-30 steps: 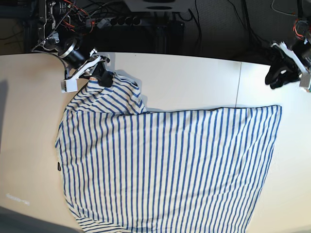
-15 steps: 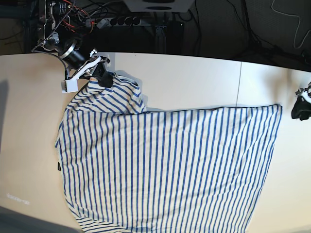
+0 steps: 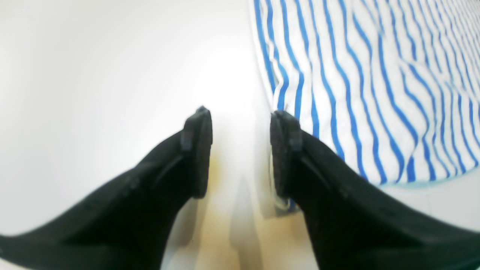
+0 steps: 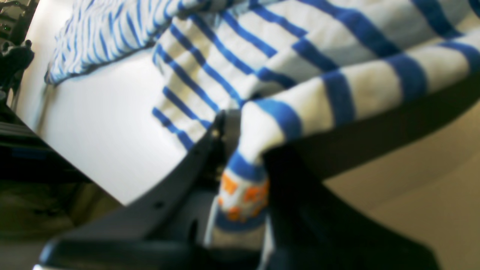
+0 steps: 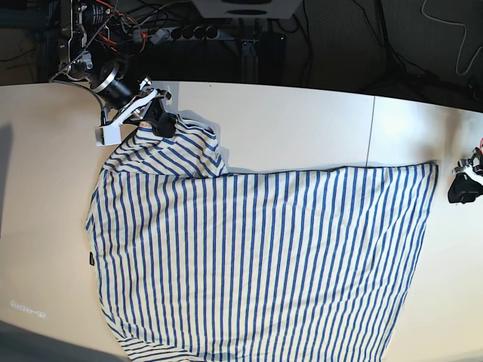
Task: Fold the T-shirt properly
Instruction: 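Move the left gripper down and grasp the opposite shirt corner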
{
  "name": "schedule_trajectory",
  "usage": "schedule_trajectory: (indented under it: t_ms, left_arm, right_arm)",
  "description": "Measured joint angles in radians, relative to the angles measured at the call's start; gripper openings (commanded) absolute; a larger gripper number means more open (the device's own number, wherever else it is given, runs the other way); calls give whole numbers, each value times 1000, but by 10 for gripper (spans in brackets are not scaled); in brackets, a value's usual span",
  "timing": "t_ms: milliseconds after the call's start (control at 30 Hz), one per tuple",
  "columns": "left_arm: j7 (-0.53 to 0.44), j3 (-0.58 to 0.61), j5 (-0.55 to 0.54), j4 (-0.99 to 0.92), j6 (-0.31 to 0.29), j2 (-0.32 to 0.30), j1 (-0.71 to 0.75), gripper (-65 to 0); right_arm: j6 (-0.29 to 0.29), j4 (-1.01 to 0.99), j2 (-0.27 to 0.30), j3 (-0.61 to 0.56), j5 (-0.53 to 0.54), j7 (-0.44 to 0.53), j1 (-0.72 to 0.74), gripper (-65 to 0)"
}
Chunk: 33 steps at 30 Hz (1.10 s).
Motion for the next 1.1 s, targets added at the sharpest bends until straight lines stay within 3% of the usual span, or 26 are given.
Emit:
schedule_trajectory:
  t_ms: [100,233,300,533,767,1100]
  left_arm:
    - [91,0,-66,0,0,5,-1,-355]
    - [143,1,-145,0,-13,11,0,-240]
    - [158,1,-187,0,-14,8,-1,-217]
    - [161,87,-166,0,-17,25,-6,-217]
    - [115,90,-164,-37,-19,49,-12,-217]
    - [134,106,-172,-136,-35,77,-97,-217]
  right_arm:
    - [0,0,0,0,0,0,0,-650]
    - [0,0,0,0,0,0,0,-650]
    - [0,0,0,0,0,0,0,-650]
    - [0,0,0,0,0,0,1,-650]
    - [0,0,0,0,0,0,1,-650]
    - [0,0,0,0,0,0,1,-650]
